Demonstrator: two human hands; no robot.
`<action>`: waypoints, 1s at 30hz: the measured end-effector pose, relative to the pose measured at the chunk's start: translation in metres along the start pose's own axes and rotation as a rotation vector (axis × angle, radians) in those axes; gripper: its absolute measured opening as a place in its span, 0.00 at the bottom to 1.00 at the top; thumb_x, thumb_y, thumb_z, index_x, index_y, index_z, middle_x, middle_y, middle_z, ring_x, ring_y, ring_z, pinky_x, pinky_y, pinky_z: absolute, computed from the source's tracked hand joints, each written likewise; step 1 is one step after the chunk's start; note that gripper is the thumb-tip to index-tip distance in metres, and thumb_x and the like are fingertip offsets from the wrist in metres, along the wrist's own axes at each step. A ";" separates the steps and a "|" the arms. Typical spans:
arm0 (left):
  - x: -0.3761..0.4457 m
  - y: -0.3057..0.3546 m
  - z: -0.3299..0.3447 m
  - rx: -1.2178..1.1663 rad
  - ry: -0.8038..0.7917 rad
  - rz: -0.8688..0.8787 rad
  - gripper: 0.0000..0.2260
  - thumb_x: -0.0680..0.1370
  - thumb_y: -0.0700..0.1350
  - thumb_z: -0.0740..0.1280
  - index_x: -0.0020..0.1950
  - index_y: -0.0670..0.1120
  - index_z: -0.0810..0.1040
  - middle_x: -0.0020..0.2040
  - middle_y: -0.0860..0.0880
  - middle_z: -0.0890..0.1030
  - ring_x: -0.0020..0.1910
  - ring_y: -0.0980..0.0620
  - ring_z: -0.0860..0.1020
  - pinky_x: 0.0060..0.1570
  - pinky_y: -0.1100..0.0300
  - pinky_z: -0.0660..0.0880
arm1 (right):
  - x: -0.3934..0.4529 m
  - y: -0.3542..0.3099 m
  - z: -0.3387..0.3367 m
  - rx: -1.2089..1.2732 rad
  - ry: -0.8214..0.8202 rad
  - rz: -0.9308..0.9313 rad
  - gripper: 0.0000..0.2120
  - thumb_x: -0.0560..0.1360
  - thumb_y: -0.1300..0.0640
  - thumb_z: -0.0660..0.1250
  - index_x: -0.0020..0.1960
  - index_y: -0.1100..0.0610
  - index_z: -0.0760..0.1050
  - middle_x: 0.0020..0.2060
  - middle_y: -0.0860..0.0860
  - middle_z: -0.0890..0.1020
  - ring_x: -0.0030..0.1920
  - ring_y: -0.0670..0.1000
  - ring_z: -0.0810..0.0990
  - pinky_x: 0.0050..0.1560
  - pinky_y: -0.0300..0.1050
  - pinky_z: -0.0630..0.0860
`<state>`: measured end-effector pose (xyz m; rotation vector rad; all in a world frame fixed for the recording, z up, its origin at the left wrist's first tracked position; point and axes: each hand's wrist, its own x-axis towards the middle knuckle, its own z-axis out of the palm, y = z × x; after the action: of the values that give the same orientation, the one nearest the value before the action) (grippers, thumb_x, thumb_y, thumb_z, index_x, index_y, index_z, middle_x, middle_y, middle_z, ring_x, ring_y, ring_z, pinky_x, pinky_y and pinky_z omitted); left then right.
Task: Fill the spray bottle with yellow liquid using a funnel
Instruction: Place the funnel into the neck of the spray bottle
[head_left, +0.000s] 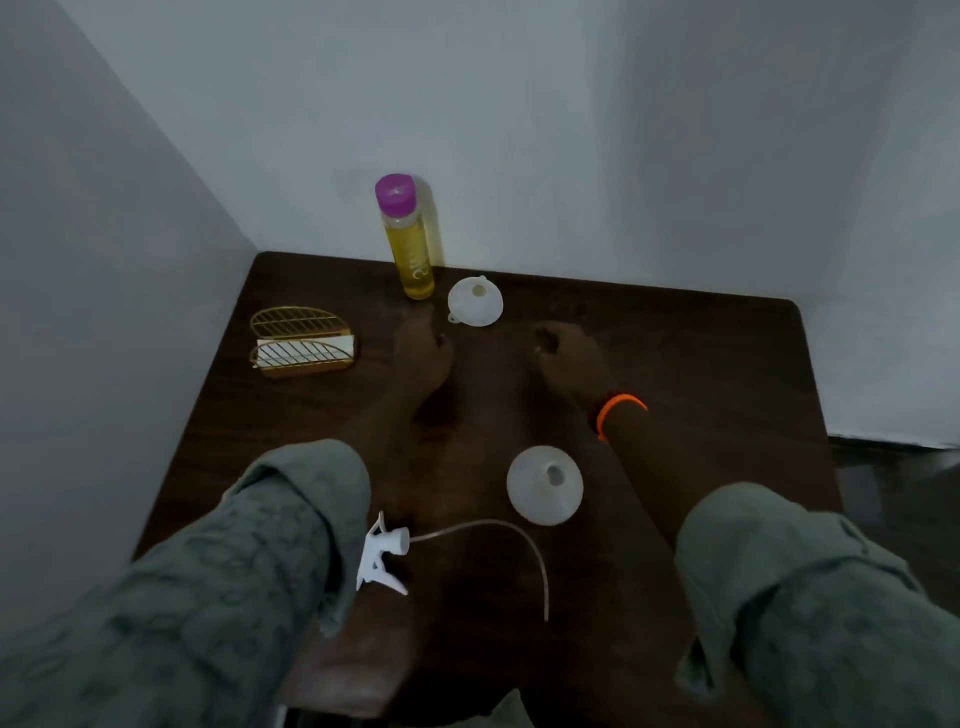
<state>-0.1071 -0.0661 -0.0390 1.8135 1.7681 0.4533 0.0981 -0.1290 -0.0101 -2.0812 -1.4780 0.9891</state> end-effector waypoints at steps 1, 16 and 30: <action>0.008 0.002 0.001 -0.013 -0.005 -0.002 0.14 0.77 0.41 0.64 0.62 0.42 0.75 0.58 0.42 0.80 0.58 0.45 0.78 0.61 0.51 0.75 | 0.010 -0.004 0.003 0.004 -0.030 -0.003 0.23 0.78 0.62 0.64 0.73 0.60 0.70 0.70 0.58 0.75 0.69 0.57 0.74 0.71 0.52 0.70; 0.013 0.021 0.001 -0.136 -0.011 0.043 0.21 0.78 0.45 0.60 0.70 0.44 0.73 0.68 0.44 0.77 0.67 0.45 0.74 0.69 0.50 0.71 | 0.058 -0.011 0.021 0.268 -0.020 -0.100 0.23 0.73 0.60 0.66 0.68 0.56 0.76 0.62 0.54 0.82 0.63 0.52 0.79 0.66 0.53 0.75; -0.117 0.079 -0.078 -0.437 -0.117 0.179 0.13 0.80 0.41 0.67 0.64 0.47 0.80 0.54 0.54 0.84 0.44 0.70 0.80 0.41 0.74 0.77 | -0.109 -0.040 -0.062 0.379 0.370 -0.090 0.04 0.75 0.58 0.72 0.48 0.54 0.85 0.41 0.47 0.86 0.41 0.47 0.86 0.43 0.52 0.85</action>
<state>-0.0989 -0.1676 0.0866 1.6478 1.3088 0.7263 0.0968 -0.2111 0.0926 -1.7881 -1.0910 0.7316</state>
